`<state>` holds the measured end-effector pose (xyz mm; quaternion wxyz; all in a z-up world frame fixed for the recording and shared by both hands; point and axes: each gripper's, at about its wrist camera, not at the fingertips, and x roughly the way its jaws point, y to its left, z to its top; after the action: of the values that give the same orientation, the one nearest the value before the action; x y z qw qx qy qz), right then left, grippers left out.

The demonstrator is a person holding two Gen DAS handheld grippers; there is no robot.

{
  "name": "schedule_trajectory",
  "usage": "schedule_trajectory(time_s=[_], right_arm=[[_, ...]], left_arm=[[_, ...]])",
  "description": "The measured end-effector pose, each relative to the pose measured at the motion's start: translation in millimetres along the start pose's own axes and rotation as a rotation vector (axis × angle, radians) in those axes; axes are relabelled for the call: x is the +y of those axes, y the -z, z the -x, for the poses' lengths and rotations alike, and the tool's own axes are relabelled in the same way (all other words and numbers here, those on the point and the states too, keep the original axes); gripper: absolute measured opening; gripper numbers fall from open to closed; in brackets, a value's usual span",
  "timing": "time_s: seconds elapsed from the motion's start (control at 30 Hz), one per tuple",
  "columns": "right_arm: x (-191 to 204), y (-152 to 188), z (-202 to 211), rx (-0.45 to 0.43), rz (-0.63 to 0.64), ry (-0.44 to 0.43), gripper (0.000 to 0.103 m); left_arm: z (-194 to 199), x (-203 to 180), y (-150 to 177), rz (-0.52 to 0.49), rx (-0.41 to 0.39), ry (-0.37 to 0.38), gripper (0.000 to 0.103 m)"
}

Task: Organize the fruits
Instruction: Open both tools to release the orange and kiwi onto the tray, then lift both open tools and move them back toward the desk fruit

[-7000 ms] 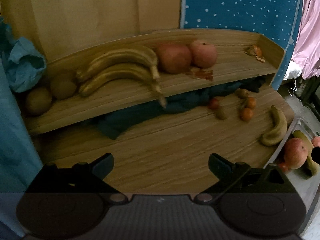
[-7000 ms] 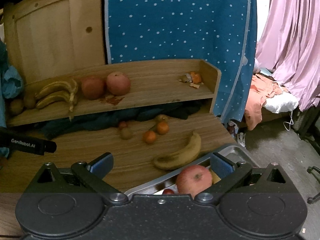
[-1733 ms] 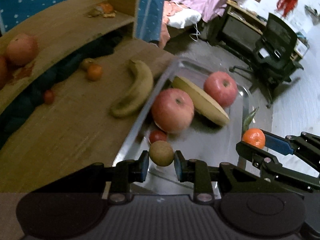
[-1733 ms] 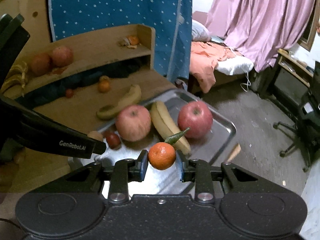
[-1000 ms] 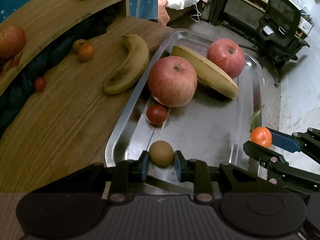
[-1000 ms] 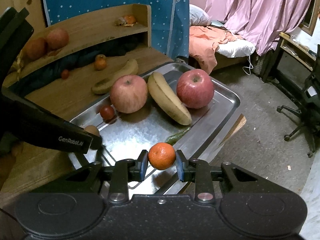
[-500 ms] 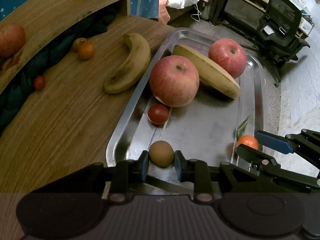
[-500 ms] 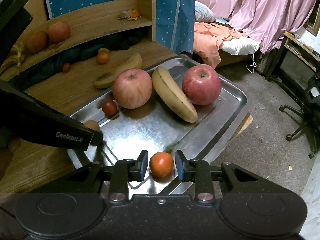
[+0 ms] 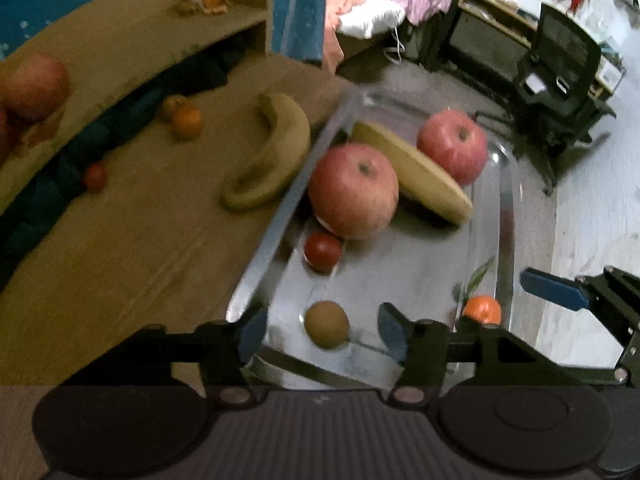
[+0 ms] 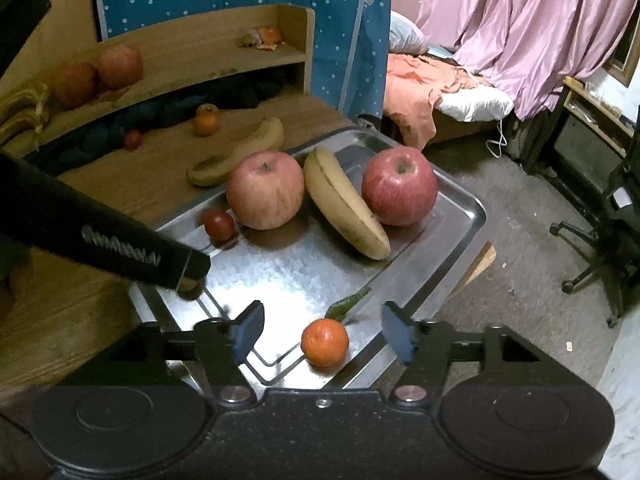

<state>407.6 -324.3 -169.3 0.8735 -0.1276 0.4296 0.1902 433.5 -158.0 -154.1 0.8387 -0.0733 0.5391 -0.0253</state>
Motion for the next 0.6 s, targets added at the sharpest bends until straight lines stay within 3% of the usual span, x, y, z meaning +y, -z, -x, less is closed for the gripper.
schedule_trajectory(time_s=[0.1,0.23,0.6], right_arm=[[3,-3,8,-0.016,0.008,-0.004,0.085],[10,-8,21,-0.046,0.016,-0.013,0.099],[53,-27,44,-0.116,0.112,-0.053,0.102]], left_arm=[[13,8,-3,0.025,-0.042,-0.01,0.087],[30,22,-5,0.065,-0.092,-0.032,0.098],[67,79,14,0.215,-0.147,-0.133,0.103]])
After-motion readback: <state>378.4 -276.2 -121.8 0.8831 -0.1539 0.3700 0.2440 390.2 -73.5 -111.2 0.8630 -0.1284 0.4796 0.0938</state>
